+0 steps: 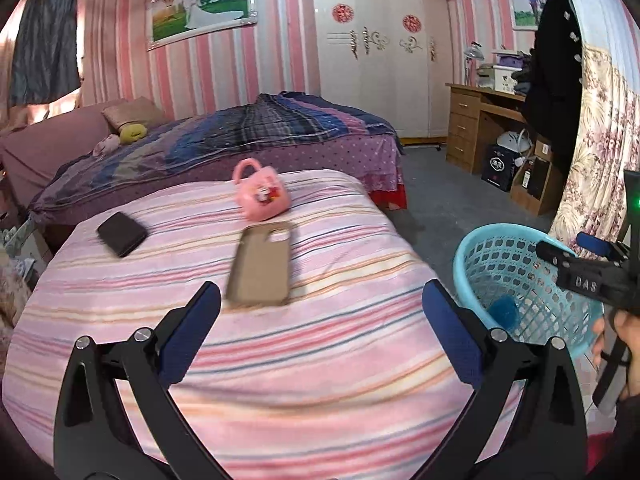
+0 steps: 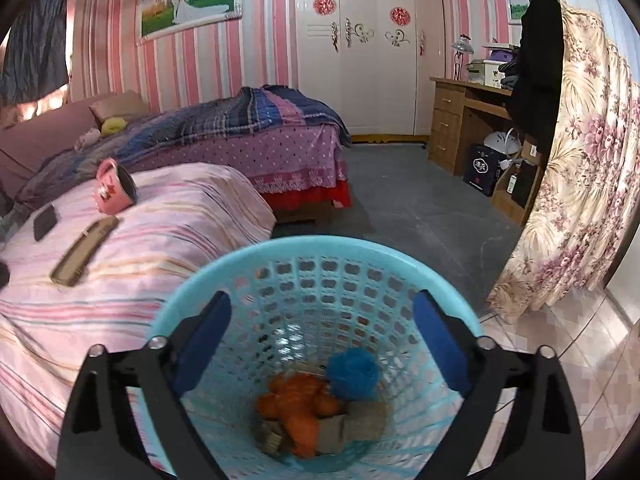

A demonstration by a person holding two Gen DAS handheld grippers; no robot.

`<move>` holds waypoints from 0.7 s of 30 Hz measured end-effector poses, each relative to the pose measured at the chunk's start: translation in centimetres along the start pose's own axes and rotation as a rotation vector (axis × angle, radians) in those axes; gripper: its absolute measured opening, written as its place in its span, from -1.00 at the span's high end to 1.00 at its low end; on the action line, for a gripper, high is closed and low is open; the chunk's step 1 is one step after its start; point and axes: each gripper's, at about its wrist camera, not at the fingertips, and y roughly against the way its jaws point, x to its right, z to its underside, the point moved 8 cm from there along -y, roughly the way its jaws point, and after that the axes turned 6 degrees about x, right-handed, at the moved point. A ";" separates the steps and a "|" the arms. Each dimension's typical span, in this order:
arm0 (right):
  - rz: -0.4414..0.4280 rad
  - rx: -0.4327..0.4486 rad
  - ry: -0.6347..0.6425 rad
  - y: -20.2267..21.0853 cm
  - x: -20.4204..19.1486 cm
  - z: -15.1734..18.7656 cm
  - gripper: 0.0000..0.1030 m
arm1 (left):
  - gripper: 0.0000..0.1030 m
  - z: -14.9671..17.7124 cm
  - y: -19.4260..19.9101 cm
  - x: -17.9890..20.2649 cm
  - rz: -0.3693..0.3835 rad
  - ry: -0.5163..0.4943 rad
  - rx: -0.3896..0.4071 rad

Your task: Collect trash

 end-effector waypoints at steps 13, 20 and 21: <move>-0.180 0.038 0.104 6.0 -9.9 0.6 -0.91 | -0.89 4.9 4.8 -7.6 -0.082 0.111 -0.025; -0.238 0.038 0.134 9.0 -14.0 2.3 -0.91 | -0.89 6.3 6.4 -10.3 -0.122 0.146 -0.009; -0.236 0.037 0.140 9.4 -14.4 2.6 -0.91 | -0.89 6.5 6.5 -10.5 -0.125 0.144 -0.009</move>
